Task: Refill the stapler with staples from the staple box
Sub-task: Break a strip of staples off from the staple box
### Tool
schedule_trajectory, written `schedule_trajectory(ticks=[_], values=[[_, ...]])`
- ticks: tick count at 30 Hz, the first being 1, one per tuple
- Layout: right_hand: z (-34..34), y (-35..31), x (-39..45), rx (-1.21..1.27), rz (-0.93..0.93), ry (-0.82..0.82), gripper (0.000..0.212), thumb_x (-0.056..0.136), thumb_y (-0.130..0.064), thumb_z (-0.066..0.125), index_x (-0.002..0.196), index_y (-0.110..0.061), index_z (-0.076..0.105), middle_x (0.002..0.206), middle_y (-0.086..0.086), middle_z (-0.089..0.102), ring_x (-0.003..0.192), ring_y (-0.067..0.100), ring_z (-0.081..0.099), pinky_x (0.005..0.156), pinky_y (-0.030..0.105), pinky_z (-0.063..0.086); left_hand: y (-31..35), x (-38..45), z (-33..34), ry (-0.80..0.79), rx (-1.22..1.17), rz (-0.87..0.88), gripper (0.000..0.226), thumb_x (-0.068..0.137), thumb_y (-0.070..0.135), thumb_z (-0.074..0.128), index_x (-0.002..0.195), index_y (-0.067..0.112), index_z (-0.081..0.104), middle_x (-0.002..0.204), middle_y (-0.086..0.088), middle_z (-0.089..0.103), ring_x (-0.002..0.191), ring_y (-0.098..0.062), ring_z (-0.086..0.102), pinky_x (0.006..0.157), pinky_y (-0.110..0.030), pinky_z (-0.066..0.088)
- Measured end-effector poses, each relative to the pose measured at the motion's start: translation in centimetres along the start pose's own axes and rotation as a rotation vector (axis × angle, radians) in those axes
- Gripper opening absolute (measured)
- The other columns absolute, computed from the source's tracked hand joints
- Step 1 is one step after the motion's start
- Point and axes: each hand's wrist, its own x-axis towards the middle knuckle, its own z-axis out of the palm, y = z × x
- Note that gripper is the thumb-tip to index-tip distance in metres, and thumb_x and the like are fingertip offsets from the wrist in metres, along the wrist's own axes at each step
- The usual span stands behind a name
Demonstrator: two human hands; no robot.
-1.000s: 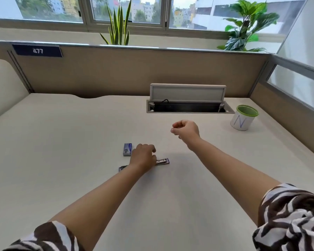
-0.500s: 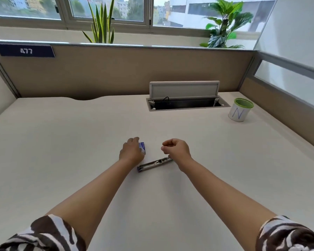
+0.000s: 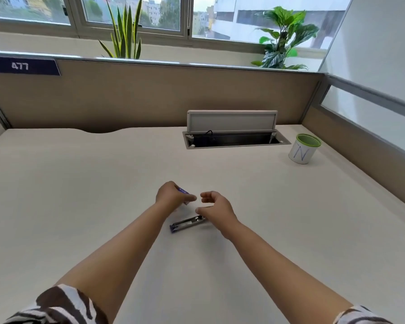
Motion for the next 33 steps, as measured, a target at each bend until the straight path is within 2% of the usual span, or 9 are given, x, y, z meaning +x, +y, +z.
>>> schedule_trajectory(ticks=[2, 4, 8, 12, 15, 23, 25, 28, 33], values=[[0.3, -0.2, 0.3, -0.086, -0.039, -0.029, 0.057, 0.075, -0.010, 0.070, 0.127, -0.020, 0.049, 0.125, -0.002, 0.054, 0.087, 0.015, 0.062, 0.072, 0.022, 0.048, 0.9, -0.4, 0.3, -0.082, -0.193, -0.040, 0.041, 0.062, 0.019, 0.086, 0.085, 0.002, 0.058, 0.073, -0.011, 0.064, 0.064, -0.023, 0.060, 0.075, -0.036, 0.057], [0.7, -0.2, 0.7, -0.125, -0.091, -0.012, 0.061, 0.073, -0.013, 0.073, 0.128, -0.020, 0.048, 0.125, 0.000, 0.058, 0.090, 0.015, 0.065, 0.075, 0.024, 0.051, 1.7, -0.9, 0.6, -0.120, -0.269, -0.054, 0.035, 0.063, 0.014, 0.085, 0.081, 0.003, 0.057, 0.070, -0.011, 0.063, 0.063, -0.021, 0.062, 0.079, -0.034, 0.057], [0.2, -0.3, 1.3, -0.119, -0.188, 0.079, 0.038, 0.075, -0.015, 0.074, 0.111, -0.014, 0.062, 0.098, 0.003, 0.067, 0.086, 0.018, 0.064, 0.070, 0.020, 0.051, 2.2, -1.3, 1.0, -0.082, -0.384, -0.015, 0.042, 0.068, 0.018, 0.083, 0.097, -0.004, 0.062, 0.080, -0.013, 0.065, 0.068, -0.020, 0.064, 0.067, -0.027, 0.057], [-0.5, 0.1, 2.0, -0.078, -0.242, 0.130, 0.036, 0.076, -0.016, 0.073, 0.111, -0.011, 0.064, 0.109, 0.007, 0.064, 0.096, 0.021, 0.065, 0.083, 0.030, 0.055, 2.1, -1.4, 1.0, -0.034, -0.632, -0.069, 0.017, 0.085, 0.003, 0.064, 0.098, -0.004, 0.056, 0.092, -0.022, 0.064, 0.068, -0.021, 0.066, 0.051, -0.018, 0.056], [-0.6, 0.4, 2.7, -0.048, -0.228, 0.152, 0.037, 0.073, -0.020, 0.076, 0.109, -0.013, 0.066, 0.109, 0.008, 0.065, 0.096, 0.021, 0.065, 0.083, 0.029, 0.055, 2.1, -1.6, 1.5, -0.030, -0.650, -0.079, 0.013, 0.082, -0.002, 0.065, 0.088, 0.001, 0.054, 0.084, -0.017, 0.065, 0.067, -0.021, 0.066, 0.050, -0.017, 0.055], [-1.9, 0.3, 3.1, 0.008, -0.215, 0.092, 0.049, 0.068, -0.014, 0.081, 0.113, -0.009, 0.062, 0.098, 0.002, 0.064, 0.078, 0.010, 0.058, 0.065, 0.005, 0.043, 2.8, -1.8, 2.4, -0.044, -0.647, -0.154, 0.006, 0.085, -0.002, 0.060, 0.087, 0.004, 0.058, 0.077, -0.013, 0.064, 0.063, -0.021, 0.060, 0.057, -0.026, 0.049], [-2.2, 0.2, 3.1, -0.002, -0.208, 0.041, 0.046, 0.067, -0.012, 0.081, 0.110, -0.011, 0.063, 0.092, -0.002, 0.063, 0.070, 0.004, 0.055, 0.060, 0.004, 0.044, 2.8, -1.7, 2.5, -0.006, -0.675, -0.169, 0.006, 0.087, -0.004, 0.057, 0.089, 0.002, 0.059, 0.074, -0.014, 0.064, 0.061, -0.022, 0.060, 0.056, -0.025, 0.050], [-2.6, 0.3, 3.4, -0.001, -0.200, -0.008, 0.036, 0.073, -0.011, 0.076, 0.106, -0.011, 0.065, 0.089, -0.002, 0.064, 0.073, 0.011, 0.060, 0.061, 0.007, 0.045, 2.9, -1.4, 2.5, 0.068, -0.728, -0.172, 0.010, 0.086, -0.005, 0.057, 0.096, -0.002, 0.059, 0.074, -0.015, 0.063, 0.062, -0.022, 0.061, 0.057, -0.027, 0.053], [-2.9, 0.5, 4.0, 0.017, -0.177, 0.062, 0.029, 0.074, -0.004, 0.073, 0.102, -0.008, 0.069, 0.089, 0.003, 0.068, 0.075, 0.013, 0.060, 0.065, 0.011, 0.047, 2.8, -0.7, 2.7, 0.153, -0.793, -0.188, 0.010, 0.086, -0.005, 0.058, 0.096, -0.005, 0.057, 0.075, -0.016, 0.062, 0.064, -0.024, 0.062, 0.059, -0.029, 0.055]])
